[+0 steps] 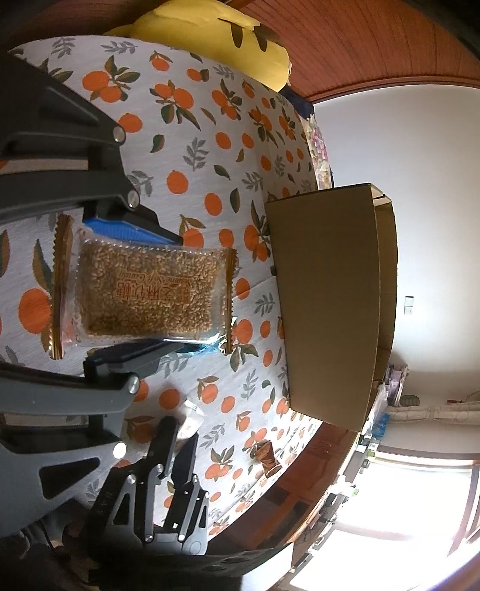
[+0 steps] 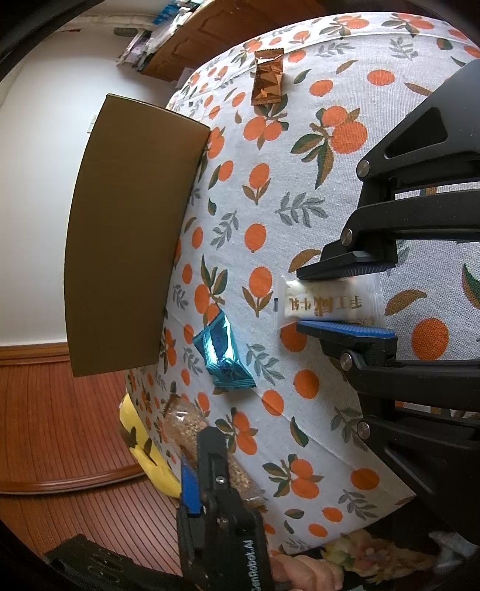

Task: Organize snacks
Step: 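Grasp the small white bar with the right tool while the left tool grasps the clear grain-bar tray, then carry both snacks over the box and open both tools to drop them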

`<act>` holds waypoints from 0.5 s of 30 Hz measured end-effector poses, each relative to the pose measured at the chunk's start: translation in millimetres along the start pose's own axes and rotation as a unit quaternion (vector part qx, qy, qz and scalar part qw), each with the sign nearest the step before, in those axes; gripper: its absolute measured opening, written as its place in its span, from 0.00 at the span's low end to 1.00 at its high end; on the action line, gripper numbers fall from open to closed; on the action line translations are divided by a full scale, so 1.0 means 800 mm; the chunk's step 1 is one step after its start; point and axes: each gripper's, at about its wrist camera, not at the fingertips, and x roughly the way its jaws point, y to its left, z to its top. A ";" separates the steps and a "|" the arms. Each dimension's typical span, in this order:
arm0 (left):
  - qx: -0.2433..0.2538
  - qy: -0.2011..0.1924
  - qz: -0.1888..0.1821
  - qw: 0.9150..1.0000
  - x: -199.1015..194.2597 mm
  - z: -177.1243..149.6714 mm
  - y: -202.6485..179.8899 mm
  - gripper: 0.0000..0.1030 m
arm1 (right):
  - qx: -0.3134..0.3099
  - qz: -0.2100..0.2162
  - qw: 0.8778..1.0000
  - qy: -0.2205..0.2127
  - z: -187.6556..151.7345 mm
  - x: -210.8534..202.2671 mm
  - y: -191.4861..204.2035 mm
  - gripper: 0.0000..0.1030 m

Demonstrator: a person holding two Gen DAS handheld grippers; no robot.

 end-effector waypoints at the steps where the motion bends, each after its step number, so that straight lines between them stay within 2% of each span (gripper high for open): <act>1: 0.000 0.000 0.000 1.000 0.000 0.000 -0.001 0.43 | 0.001 0.001 1.000 0.000 0.000 0.000 0.000 0.19; 10: -0.006 -0.028 -0.006 1.000 -0.012 0.026 -0.005 0.43 | 0.020 0.009 1.000 -0.011 0.007 -0.014 -0.015 0.19; 15: 0.001 -0.049 -0.013 0.999 -0.011 0.061 -0.008 0.43 | 0.030 0.021 0.999 -0.031 0.038 -0.043 -0.037 0.19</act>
